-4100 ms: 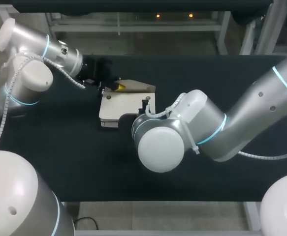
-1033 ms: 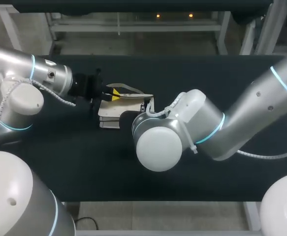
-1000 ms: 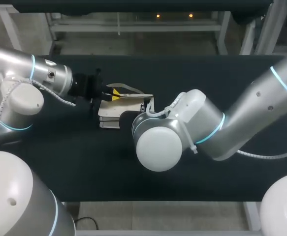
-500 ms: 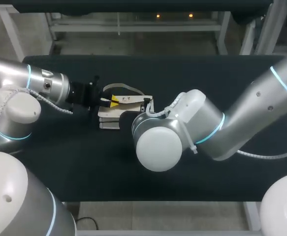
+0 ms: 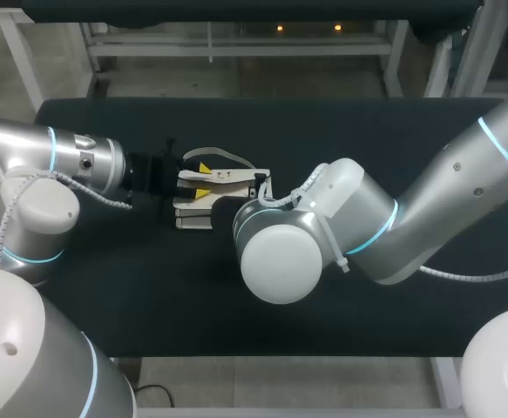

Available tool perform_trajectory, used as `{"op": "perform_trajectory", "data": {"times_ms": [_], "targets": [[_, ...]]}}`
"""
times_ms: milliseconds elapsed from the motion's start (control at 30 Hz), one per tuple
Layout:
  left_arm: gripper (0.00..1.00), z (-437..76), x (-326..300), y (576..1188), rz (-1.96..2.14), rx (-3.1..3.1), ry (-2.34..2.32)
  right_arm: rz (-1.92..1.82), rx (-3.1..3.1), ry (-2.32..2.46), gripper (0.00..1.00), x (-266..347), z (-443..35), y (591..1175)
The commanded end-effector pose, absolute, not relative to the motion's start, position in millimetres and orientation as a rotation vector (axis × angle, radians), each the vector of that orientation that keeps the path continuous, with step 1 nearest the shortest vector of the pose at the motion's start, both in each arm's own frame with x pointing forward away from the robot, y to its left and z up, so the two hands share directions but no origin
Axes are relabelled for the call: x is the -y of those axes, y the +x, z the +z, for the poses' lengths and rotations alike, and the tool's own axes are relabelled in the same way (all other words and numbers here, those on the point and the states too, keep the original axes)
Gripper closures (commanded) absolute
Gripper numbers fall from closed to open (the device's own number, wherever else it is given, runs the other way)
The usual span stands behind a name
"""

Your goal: Pick up the bag, open it, inspect its contents, close it, and place it on the opposite side

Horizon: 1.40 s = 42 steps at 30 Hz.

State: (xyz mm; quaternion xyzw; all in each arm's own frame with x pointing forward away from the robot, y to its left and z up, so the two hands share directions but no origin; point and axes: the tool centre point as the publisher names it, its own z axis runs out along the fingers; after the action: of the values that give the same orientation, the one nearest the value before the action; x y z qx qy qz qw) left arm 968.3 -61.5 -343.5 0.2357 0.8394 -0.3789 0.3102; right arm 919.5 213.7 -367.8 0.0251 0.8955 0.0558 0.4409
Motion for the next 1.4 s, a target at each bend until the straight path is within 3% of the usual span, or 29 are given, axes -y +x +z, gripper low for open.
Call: {"op": "perform_trajectory", "data": {"times_ms": [33,133,500,533,600,1400], "targets": [[0.61,-344,64,973,-0.995,-2.217,0.618,0.173,-2.166,0.048,1.00,-211,-372,919],[0.74,-343,65,978,-0.987,-2.220,0.613,0.173,-2.166,0.048,1.00,-211,-372,919],[0.69,-344,69,989,-0.927,-2.267,0.628,0.173,-2.166,0.048,1.00,-211,-372,919],[0.74,-344,69,989,-0.926,-2.268,0.628,0.173,-2.166,0.048,1.00,-211,-372,919],[1.00,-344,68,989,-0.920,-2.271,0.626,0.173,-2.166,0.048,1.00,-211,-372,919],[1.00,-375,69,981,-0.940,-2.412,0.603,0.173,-2.166,0.048,1.00,-211,-372,919]]}}
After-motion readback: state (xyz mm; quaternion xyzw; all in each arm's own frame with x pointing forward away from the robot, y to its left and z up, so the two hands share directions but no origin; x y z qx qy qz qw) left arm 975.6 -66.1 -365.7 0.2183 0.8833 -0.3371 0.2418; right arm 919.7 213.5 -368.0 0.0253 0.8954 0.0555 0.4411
